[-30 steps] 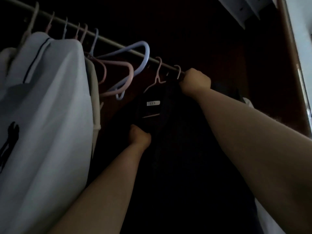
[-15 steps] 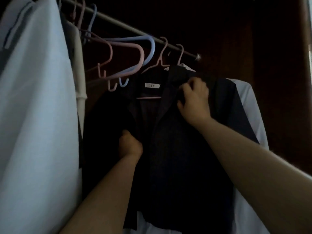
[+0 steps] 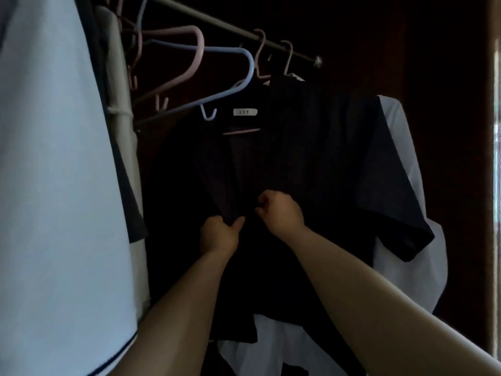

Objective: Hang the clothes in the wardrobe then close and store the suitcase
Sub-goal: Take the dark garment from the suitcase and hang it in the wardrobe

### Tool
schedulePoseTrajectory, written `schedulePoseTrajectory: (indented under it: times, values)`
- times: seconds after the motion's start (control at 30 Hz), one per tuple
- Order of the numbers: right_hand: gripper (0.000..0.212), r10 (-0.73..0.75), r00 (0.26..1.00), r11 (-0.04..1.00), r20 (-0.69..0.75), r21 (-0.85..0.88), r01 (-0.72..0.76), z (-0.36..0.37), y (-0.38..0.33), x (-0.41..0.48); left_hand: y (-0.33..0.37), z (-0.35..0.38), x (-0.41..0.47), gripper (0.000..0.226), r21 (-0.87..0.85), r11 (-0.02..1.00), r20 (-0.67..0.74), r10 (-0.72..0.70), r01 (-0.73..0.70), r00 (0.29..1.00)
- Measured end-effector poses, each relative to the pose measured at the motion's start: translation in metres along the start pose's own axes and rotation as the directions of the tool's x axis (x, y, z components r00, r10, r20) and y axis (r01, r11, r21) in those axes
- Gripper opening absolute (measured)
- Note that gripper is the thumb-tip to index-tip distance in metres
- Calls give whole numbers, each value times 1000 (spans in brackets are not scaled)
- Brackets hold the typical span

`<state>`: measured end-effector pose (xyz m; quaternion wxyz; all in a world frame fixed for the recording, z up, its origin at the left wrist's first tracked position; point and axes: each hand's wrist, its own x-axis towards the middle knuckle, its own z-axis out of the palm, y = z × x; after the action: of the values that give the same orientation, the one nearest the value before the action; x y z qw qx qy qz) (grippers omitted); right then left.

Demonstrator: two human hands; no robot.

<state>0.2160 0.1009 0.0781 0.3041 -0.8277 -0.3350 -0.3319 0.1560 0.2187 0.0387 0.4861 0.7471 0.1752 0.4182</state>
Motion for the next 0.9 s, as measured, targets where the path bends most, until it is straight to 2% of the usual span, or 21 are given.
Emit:
schedulePoseTrajectory:
  times: [0.1, 0.2, 0.27, 0.4, 0.5, 0.6, 0.77, 0.9]
  values:
    - [12, -11, 1000, 1000, 10, 14, 10, -9, -3, 0, 6, -1, -9, 30, -63, 998, 7, 15, -14, 1000]
    - [12, -40, 994, 998, 104, -45, 45, -16, -1, -4, 13, -2, -16, 14, -184, 983, 78, 5, 10, 997]
    - [13, -55, 987, 994, 148, -81, 68, -19, 5, -9, 16, -2, -20, 7, -191, 982, 123, 19, 5, 992]
    - [15, -36, 967, 992, 251, -109, 65, -21, 22, -27, 21, 1, -28, 14, -176, 984, 159, 57, -28, 986]
    - [11, -1, 978, 1000, 208, 15, -2, -16, 31, -37, 19, 6, -33, 10, -163, 986, 145, 50, -26, 988]
    - [5, 32, 993, 985, 110, 166, -50, -16, 32, -37, 19, 10, -40, 4, -81, 989, 127, 137, -128, 982]
    - [3, 53, 992, 953, 118, 290, -86, -18, 27, -37, 17, 17, -49, 10, 80, 950, 48, 299, -302, 953]
    - [3, 88, 986, 919, 143, 370, -135, -21, 26, -41, 17, 20, -51, 16, 134, 946, -77, 307, -296, 948]
